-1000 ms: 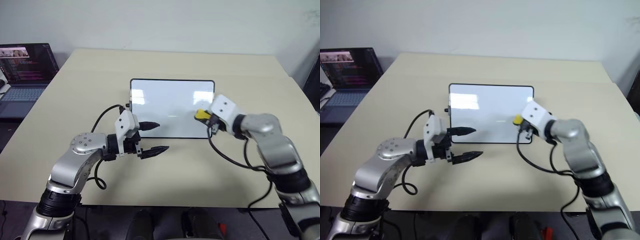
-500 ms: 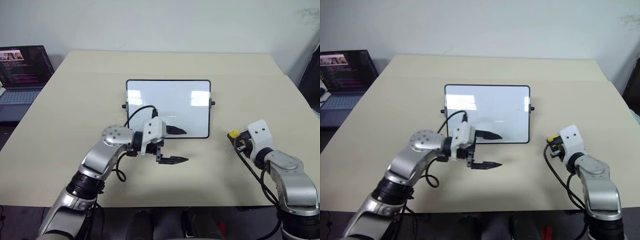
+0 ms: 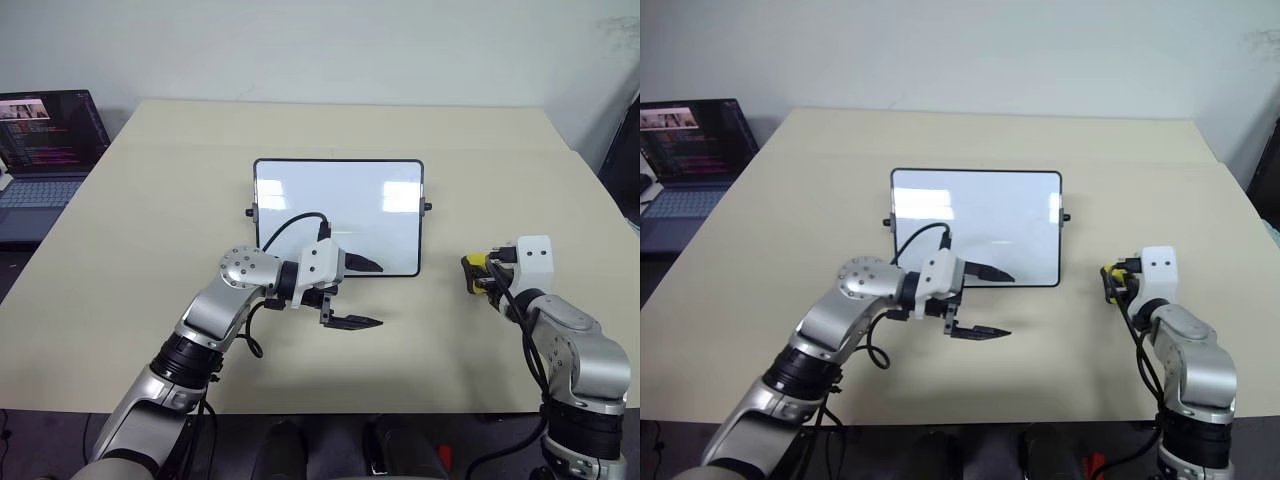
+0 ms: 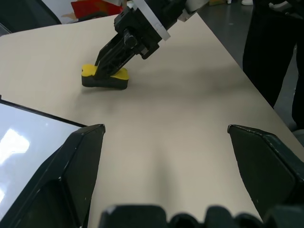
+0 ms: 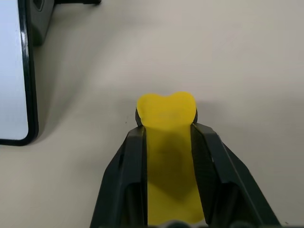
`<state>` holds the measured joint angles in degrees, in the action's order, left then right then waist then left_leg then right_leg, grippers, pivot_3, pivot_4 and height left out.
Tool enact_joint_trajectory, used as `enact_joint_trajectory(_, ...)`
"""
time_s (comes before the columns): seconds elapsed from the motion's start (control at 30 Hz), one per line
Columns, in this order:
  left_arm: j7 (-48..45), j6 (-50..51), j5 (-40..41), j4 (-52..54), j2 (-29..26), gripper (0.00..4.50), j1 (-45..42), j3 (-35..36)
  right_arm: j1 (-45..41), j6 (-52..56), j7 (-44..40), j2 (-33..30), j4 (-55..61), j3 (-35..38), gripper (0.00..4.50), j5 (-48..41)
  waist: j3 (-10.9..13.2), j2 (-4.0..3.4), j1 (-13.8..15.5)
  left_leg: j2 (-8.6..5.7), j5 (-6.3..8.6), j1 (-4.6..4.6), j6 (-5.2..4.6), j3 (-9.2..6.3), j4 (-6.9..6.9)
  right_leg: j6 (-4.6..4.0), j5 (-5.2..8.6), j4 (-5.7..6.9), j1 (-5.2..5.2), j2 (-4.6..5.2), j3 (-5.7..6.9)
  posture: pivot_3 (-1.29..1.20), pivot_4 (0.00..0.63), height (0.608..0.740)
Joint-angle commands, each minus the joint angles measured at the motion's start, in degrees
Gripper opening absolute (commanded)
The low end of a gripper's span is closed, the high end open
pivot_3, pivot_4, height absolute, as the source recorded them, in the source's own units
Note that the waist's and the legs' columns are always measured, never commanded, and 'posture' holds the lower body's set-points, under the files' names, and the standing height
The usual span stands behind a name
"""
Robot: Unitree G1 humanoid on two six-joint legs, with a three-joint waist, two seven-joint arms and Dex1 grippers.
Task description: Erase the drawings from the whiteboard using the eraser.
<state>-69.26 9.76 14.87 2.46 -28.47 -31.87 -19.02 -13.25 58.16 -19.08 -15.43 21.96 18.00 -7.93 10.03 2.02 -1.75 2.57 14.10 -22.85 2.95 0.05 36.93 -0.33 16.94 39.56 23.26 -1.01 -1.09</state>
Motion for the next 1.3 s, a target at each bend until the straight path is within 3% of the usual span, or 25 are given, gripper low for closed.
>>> enact_joint_trajectory(0.03,0.4,-0.7,0.0,1.4,0.5,4.5,-0.6,0.9,-1.1,-1.5,1.0,-0.8,0.2,0.5,2.53,-1.3,0.0,0.0,0.0,0.0,0.0,0.0,0.0,0.0,0.0,0.0,0.0,0.0,0.0,0.0,0.01,0.0,0.15,0.74)
enact_joint_trajectory(0.2,1.0,-0.7,-0.2,1.3,0.5,4.5,-0.3,1.0,-1.7,-1.9,1.3,-1.6,0.6,0.4,4.37,-2.4,0.0,-0.01,0.0,0.0,0.0,0.0,0.0,0.01,0.0,0.0,0.0,0.0,0.0,0.0,-0.01,0.0,0.15,0.74)
enact_joint_trajectory(0.23,1.4,-0.8,-0.3,1.3,0.4,4.5,-0.3,1.4,-1.8,-2.7,1.4,-1.8,1.3,0.4,4.48,-2.6,0.0,-0.01,0.0,0.0,0.0,0.0,0.0,0.01,0.0,0.0,0.0,0.0,0.0,0.0,-0.01,0.0,0.15,0.74)
enact_joint_trajectory(0.37,4.2,0.9,1.4,2.7,-0.5,4.5,1.7,4.9,-2.7,-5.1,0.4,-1.3,7.8,-0.6,4.48,-5.6,0.0,-0.02,-0.1,0.02,0.0,0.0,0.0,0.0,-0.01,0.0,0.0,0.01,0.0,0.0,0.0,0.0,0.15,0.74)
enact_joint_trajectory(0.5,13.5,8.8,7.1,8.1,-0.3,4.5,7.4,14.7,0.5,-4.1,1.2,1.1,16.0,-3.6,4.48,-8.3,0.0,-0.03,-0.2,0.1,0.01,-0.01,-0.01,-0.07,-0.03,0.01,0.01,0.01,0.02,-0.01,0.04,0.0,0.15,0.74)
enact_joint_trajectory(0.63,28.8,16.8,11.1,16.5,2.0,4.5,14.9,27.4,7.8,-15.0,2.2,1.4,19.3,-11.5,4.48,-4.0,0.0,-0.03,0.0,0.18,0.01,-0.04,-0.01,-0.15,-0.03,0.02,0.02,0.01,0.02,0.06,0.08,0.0,0.15,0.74)
enact_joint_trajectory(0.73,37.1,18.7,10.4,24.3,3.4,4.5,23.1,33.8,13.6,-26.5,4.2,6.3,17.5,-16.6,4.48,-2.3,0.0,-0.01,-0.3,0.23,0.01,0.0,0.0,-0.14,-0.04,0.07,0.04,-0.01,0.01,0.2,-0.04,0.0,0.15,0.74)
enact_joint_trajectory(0.83,43.1,19.8,9.7,29.0,5.7,4.5,27.1,34.8,17.4,-34.5,5.2,7.7,15.2,-20.3,4.48,0.9,-0.1,0.04,0.1,0.23,0.02,0.03,0.04,-0.2,0.02,0.12,0.04,0.04,0.0,0.27,-0.06,0.0,0.15,0.74)
enact_joint_trajectory(1.0,53.1,13.9,2.0,28.3,10.2,4.5,30.7,35.3,23.1,-44.6,3.4,11.3,10.1,-18.5,4.48,-3.7,-0.1,0.19,0.8,0.12,0.01,0.16,0.05,-0.17,0.07,0.22,-0.03,0.0,-0.22,0.34,0.0,0.0,0.15,0.74)
enact_joint_trajectory(1.1,57.5,10.3,-1.7,27.4,12.2,4.5,34.4,37.3,22.6,-48.9,4.4,13.1,6.4,-17.4,4.48,-4.1,-0.2,0.21,0.4,0.15,0.01,0.27,0.04,-0.13,0.07,0.22,-0.03,0.04,-0.22,0.32,-0.15,0.0,0.15,0.74)
enact_joint_trajectory(1.3,62.3,7.8,-3.8,29.0,16.4,4.5,41.4,38.4,18.1,-51.2,0.8,10.8,1.5,-17.4,4.48,-5.9,-0.2,0.23,0.1,0.17,0.01,0.37,0.03,-0.04,-0.01,0.17,-0.01,0.12,-0.14,0.18,-0.29,0.0,0.15,0.74)
